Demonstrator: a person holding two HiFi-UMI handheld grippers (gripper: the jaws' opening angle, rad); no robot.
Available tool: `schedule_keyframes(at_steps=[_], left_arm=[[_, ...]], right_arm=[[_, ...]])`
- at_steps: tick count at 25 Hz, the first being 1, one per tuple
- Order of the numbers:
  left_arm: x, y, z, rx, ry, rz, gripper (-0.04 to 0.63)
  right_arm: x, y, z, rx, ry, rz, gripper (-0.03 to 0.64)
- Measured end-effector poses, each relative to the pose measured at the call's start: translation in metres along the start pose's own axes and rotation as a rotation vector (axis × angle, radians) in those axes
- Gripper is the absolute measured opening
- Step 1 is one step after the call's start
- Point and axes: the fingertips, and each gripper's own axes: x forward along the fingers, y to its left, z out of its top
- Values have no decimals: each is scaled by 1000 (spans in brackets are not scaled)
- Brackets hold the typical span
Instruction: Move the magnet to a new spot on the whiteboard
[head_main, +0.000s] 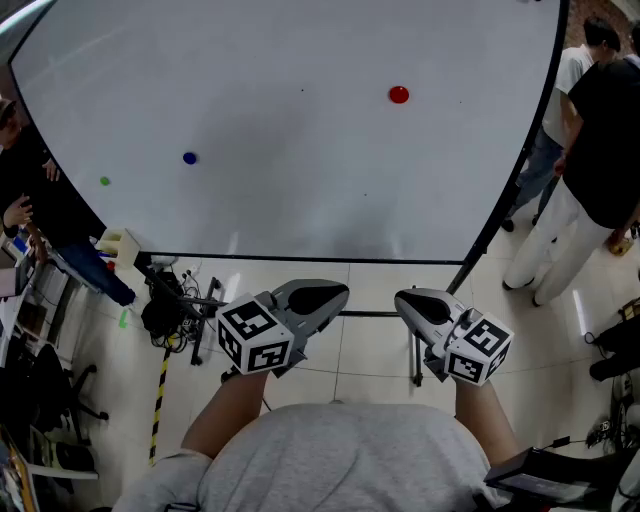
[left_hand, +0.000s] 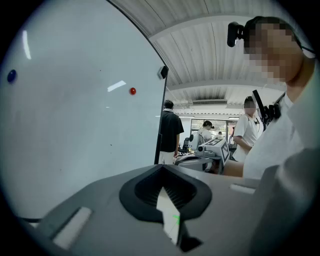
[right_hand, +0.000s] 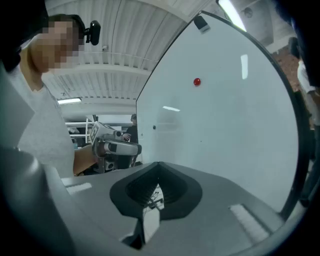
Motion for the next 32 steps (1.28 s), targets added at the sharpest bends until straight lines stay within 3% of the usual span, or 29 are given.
schedule_keyframes(at_steps=[3, 6, 8, 12, 14, 20, 24, 32], left_arm=[[-6, 20, 8, -8, -18, -17, -12], [-9, 41, 11, -22, -28, -16, -12], [-8, 51, 11, -28, -29, -17, -12], [-2, 49, 14, -17, -19, -29, -12], [0, 48, 16, -11, -18, -24, -12], [-5, 58, 20, -23, -30, 21, -12], [-9, 66, 23, -32, -46, 57, -12], [-7, 66, 22, -33, -52, 63, -12]], right_arm=[[17, -17, 29, -192, 15, -40, 0], [37, -38, 84, -421, 22, -134, 100], [47, -52, 135, -599, 29, -255, 147], [64, -83, 227, -1146, 91, -527, 167], [77, -96, 249, -1266, 125, -589, 176], [105, -121, 257, -1286, 165, -618, 169], [101, -133, 257, -1278, 161, -642, 123], [102, -131, 254, -1217, 185, -594, 123]])
